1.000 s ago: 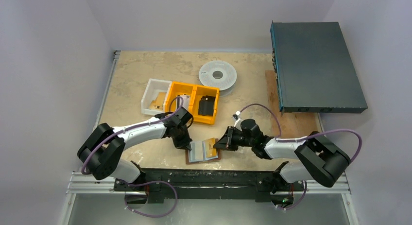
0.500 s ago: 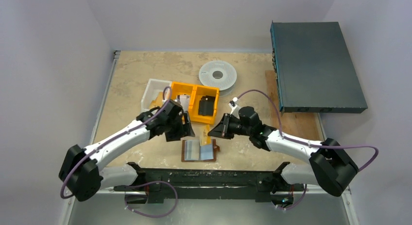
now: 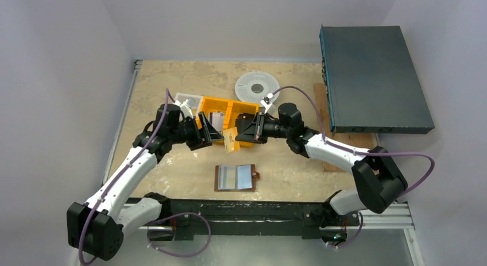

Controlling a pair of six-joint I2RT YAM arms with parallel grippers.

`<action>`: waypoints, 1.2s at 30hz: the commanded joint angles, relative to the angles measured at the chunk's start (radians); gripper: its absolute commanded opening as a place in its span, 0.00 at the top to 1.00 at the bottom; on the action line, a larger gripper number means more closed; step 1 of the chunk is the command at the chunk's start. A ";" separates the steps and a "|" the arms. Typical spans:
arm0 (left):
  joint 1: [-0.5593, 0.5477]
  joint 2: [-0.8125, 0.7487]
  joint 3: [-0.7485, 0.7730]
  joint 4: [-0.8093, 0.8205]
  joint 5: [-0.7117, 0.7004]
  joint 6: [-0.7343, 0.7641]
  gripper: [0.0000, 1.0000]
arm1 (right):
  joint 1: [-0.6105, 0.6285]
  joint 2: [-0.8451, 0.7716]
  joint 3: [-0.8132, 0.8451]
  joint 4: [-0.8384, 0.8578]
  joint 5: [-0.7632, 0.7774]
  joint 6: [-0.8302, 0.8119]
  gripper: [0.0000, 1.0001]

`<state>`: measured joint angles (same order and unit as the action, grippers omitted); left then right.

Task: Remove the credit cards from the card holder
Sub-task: Place the credit card in the storage box.

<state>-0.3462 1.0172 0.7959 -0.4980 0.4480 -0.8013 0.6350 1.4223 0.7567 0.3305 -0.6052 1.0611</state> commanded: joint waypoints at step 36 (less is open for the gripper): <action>0.050 0.075 0.250 -0.208 -0.257 0.129 1.00 | -0.011 -0.126 0.162 -0.327 0.222 -0.226 0.01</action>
<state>-0.2890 1.0828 0.8833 -0.4915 0.5201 -0.7853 0.6224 1.3331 0.8646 0.1234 -0.5121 0.9314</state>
